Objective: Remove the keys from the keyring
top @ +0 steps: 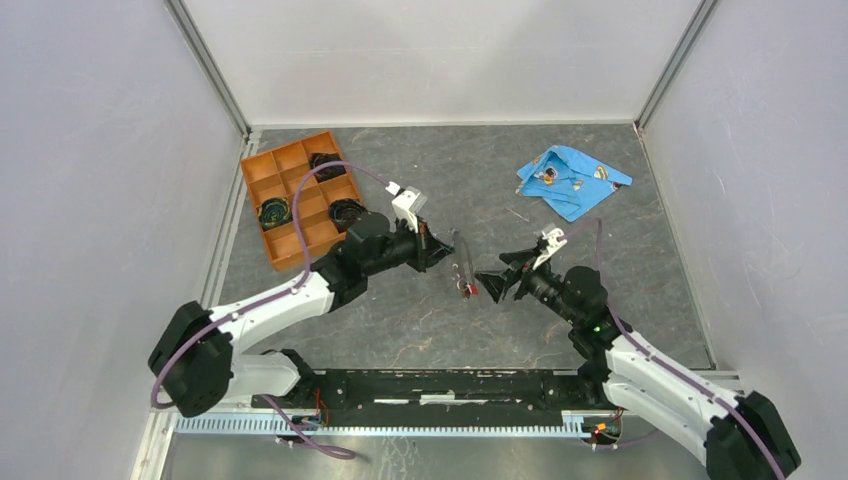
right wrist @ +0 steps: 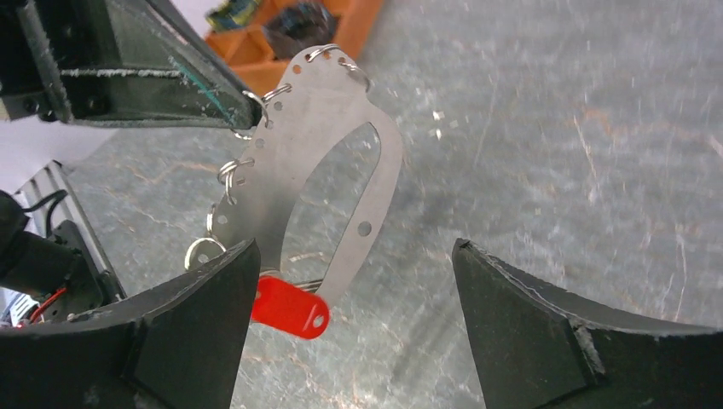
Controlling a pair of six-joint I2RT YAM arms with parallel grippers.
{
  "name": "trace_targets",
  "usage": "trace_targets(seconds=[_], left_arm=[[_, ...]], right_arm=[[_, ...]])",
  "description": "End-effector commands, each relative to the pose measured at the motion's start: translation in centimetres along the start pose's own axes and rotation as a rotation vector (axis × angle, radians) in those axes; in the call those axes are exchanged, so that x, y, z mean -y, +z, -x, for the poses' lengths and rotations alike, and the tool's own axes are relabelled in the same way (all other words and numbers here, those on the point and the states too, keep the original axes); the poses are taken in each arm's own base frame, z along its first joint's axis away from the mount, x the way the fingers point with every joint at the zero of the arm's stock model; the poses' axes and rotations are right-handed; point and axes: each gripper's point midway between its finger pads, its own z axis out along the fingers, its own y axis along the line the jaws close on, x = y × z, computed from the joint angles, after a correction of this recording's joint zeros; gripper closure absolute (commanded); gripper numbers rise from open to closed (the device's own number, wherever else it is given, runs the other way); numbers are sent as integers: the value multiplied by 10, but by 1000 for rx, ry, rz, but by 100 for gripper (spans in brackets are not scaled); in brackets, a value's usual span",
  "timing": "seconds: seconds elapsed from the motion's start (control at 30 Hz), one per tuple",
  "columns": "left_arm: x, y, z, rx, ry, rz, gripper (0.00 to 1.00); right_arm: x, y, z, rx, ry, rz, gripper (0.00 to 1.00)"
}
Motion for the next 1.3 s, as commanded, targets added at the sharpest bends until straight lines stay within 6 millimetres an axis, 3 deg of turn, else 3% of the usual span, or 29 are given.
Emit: trace_targets(seconds=[0.0, 0.23, 0.43, 0.57, 0.73, 1.27], left_arm=[[67, -24, 58, 107, 201, -251, 98], [118, -65, 84, 178, 362, -452, 98], [139, -87, 94, 228, 444, -523, 98], [148, -93, 95, 237, 464, -554, 98], [155, -97, 94, 246, 473, -576, 98], [200, -123, 75, 186, 492, -874, 98]], right_arm=[[-23, -12, 38, 154, -120, 105, 10], [-64, -35, 78, 264, -170, 268, 4], [-95, -46, 95, 260, -130, 397, 3], [-111, -50, 98, 252, -61, 486, 3], [-113, -48, 94, 244, -42, 507, 2], [-143, -66, 94, 289, -149, 722, 2]])
